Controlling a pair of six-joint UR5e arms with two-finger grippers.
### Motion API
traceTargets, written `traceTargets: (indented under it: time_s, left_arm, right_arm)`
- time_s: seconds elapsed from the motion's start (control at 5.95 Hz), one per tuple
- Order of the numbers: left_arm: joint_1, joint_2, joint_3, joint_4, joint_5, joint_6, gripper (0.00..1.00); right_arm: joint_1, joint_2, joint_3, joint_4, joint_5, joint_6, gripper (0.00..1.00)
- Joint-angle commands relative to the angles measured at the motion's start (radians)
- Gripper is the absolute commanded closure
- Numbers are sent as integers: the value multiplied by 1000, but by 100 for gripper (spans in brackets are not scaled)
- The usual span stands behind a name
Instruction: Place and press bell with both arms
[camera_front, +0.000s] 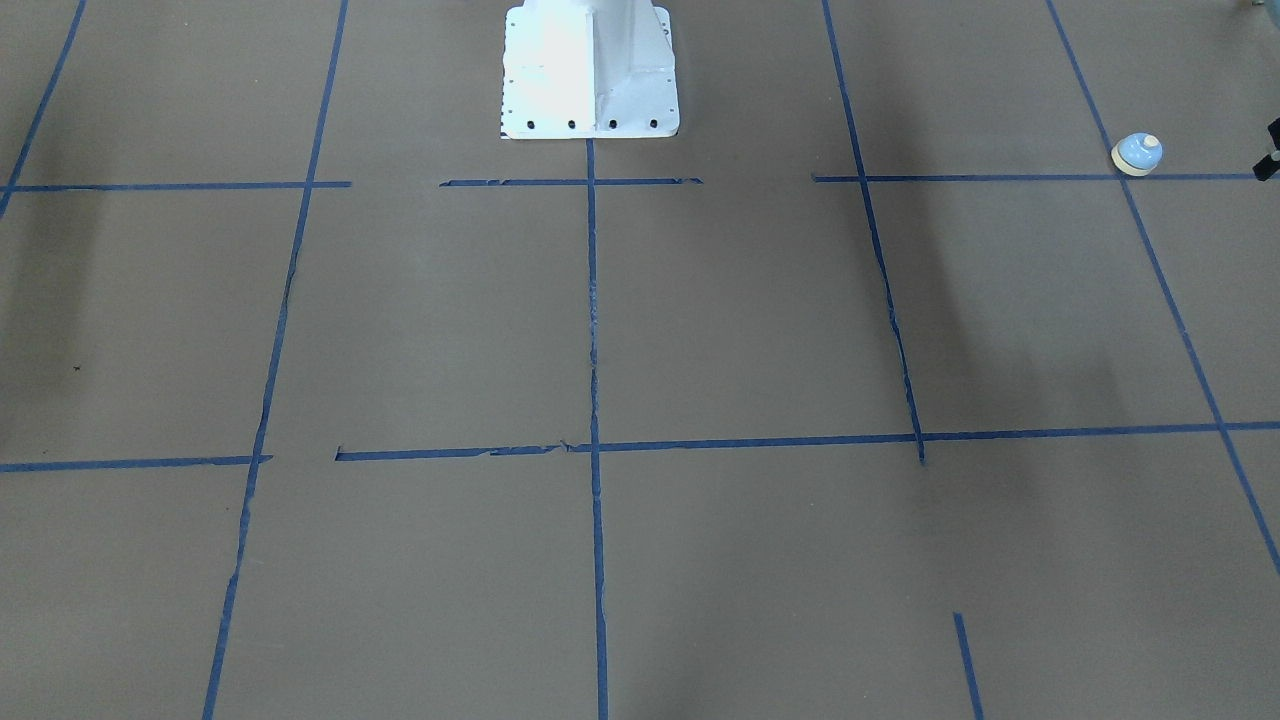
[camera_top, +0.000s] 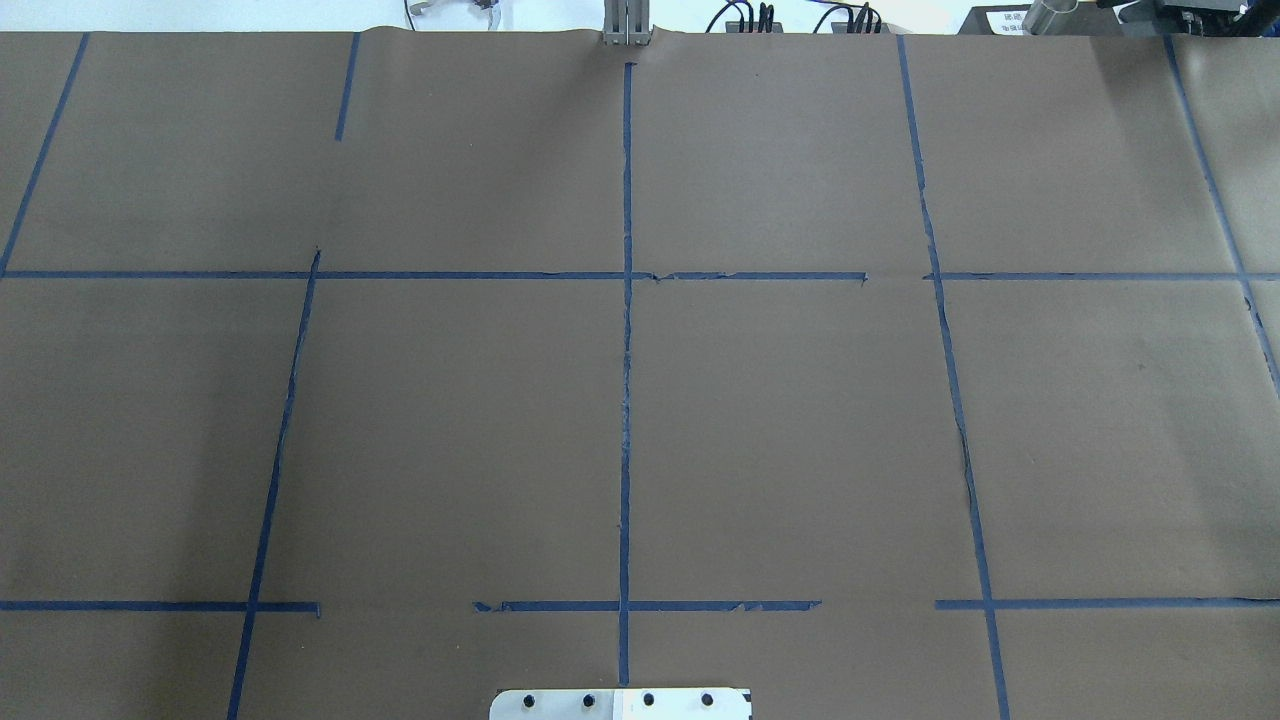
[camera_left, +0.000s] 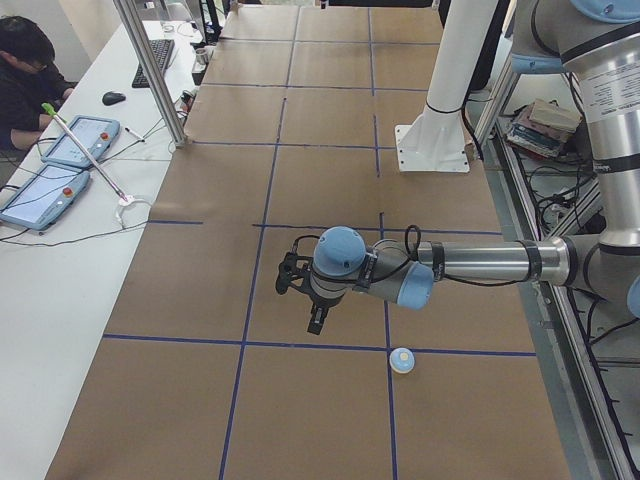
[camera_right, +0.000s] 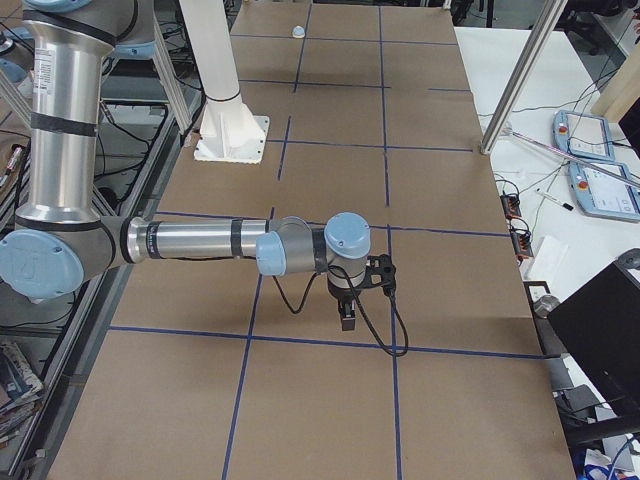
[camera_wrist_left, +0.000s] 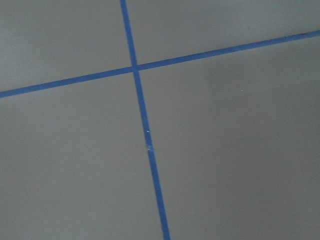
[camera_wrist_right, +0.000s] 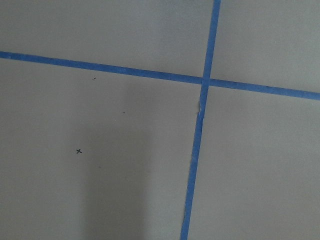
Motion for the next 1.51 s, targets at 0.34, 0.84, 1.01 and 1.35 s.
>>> traceTargets:
  time_s: [0.34,0.84,1.01,1.35]
  left_arm:
    - [442,179,87,-300,237,-429,0]
    - [555,205,253,-519,233,-428,0]
    - [576,215,253,-521,225,-428,0]
    - [609,218,261,-521,224,-428,0]
  right_arm:
    - [0,-21,32,-1,0,0,0]
    - [0,-21,32,0,-1,-3,0]
    - [0,-21,32,0,-1,-4,0]
    - [0,-21,32,0,-1,-4,0]
